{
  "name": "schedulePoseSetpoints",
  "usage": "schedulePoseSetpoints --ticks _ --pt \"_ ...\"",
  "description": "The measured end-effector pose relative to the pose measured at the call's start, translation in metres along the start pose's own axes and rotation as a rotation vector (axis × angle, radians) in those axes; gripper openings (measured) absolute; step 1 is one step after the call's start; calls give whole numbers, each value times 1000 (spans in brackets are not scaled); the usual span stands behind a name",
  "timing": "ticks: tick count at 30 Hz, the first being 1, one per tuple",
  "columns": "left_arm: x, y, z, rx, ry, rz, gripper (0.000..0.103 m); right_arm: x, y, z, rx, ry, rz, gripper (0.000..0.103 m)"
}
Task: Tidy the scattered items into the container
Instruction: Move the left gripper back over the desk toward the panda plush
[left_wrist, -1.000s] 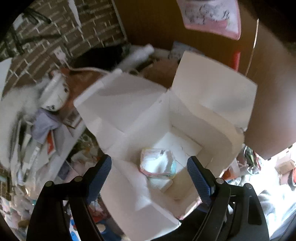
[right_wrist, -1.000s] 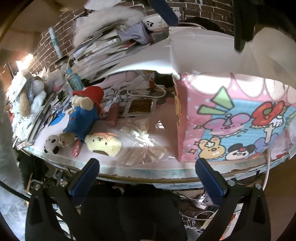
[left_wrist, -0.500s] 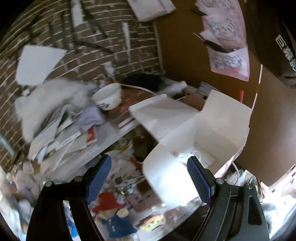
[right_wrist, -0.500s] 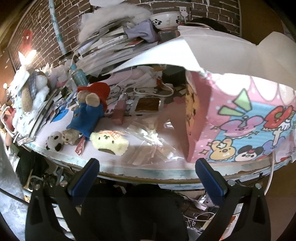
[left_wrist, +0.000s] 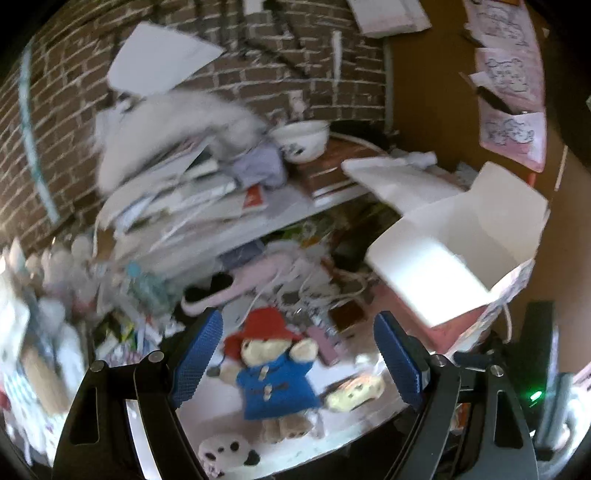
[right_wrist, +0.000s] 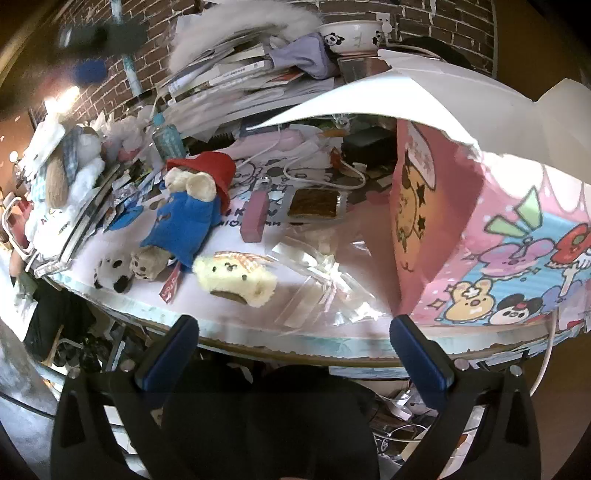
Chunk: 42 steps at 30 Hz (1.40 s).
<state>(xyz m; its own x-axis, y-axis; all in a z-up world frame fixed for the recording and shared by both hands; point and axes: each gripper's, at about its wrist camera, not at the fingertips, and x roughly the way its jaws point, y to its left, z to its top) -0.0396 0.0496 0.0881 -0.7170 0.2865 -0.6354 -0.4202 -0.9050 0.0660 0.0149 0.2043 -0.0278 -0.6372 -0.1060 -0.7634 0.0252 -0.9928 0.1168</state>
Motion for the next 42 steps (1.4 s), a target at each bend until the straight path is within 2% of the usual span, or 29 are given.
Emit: schedulePoseSetpoints --ticks 12,16,21,28,30,31,34,40,42 --pt "18 46 -74 -184 36 36 82 6 9 -2 -18 11 2 103" --pt "23 54 -96 -217 49 69 82 8 15 -2 -28 0 9 103" --pt "23 62 -117 -263 45 70 82 8 19 -1 -19 -59 52 103" --pt "17 70 -130 -299 12 57 82 24 28 -10 -16 -134 112 102" --pt "16 71 -133 -304 5 59 82 28 30 -12 -17 -170 112 97" --pt "16 72 -136 -308 2 60 82 31 31 -13 -20 -182 105 90" --pt "16 73 -142 -321 -8 47 82 42 34 -14 -25 -171 118 78" --pt "25 75 -150 -343 -11 27 82 51 42 -17 -67 -231 69 76" --pt "27 76 -151 -345 -12 16 82 53 43 -15 -75 -244 55 70"
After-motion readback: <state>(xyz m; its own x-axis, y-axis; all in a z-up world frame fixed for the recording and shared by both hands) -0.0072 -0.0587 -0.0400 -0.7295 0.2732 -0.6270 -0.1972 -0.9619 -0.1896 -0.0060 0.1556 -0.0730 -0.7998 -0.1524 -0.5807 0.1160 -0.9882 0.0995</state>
